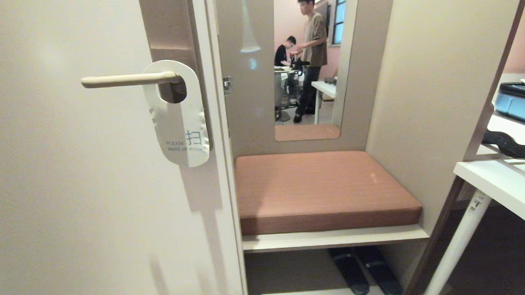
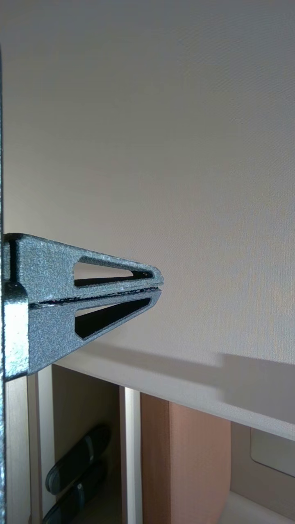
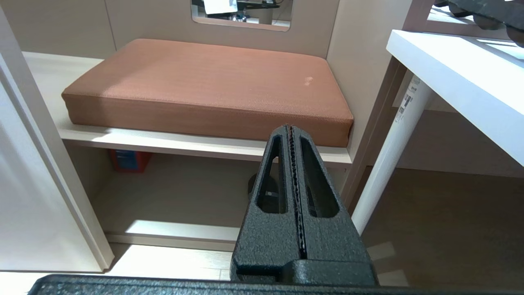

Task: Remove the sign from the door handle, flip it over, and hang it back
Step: Take down the sign

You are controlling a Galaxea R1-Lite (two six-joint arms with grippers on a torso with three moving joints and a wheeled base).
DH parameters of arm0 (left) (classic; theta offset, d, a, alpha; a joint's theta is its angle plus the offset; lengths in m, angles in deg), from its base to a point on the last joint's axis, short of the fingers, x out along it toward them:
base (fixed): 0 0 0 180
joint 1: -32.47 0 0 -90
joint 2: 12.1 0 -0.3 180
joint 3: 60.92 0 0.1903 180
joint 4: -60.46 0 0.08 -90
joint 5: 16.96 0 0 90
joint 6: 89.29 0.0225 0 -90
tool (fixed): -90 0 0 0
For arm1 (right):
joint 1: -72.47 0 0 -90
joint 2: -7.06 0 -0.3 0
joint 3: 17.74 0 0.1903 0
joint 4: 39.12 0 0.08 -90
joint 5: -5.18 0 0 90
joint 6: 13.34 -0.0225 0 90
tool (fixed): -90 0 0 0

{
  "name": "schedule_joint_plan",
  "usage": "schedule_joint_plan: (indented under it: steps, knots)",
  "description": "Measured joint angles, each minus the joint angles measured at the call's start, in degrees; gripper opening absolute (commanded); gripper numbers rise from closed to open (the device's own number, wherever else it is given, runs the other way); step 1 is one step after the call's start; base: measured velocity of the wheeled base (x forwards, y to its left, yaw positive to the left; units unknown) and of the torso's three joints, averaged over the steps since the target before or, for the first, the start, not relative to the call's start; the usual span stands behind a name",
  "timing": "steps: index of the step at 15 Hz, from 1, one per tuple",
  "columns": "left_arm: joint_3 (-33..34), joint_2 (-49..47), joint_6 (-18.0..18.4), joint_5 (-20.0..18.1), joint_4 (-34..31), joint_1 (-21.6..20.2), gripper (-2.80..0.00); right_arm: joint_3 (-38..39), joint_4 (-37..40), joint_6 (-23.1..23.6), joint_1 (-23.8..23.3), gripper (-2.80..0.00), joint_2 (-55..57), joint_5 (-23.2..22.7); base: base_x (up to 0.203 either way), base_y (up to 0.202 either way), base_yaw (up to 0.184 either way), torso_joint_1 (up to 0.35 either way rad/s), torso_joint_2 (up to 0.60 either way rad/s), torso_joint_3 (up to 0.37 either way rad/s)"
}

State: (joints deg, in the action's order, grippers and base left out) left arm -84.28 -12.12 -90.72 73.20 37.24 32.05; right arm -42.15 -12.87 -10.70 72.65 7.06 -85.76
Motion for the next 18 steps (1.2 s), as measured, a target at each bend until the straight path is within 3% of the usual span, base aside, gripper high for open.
schedule_joint_plan:
  steps: [18]
  knots:
    - [0.0, 0.0, 0.79, -0.13, -0.02, 0.0, -2.8, 0.0, -0.02, 0.05, 0.02, -2.8, 0.0, 0.0, 0.0, 0.0, 0.0, 0.0, 0.0, 0.0]
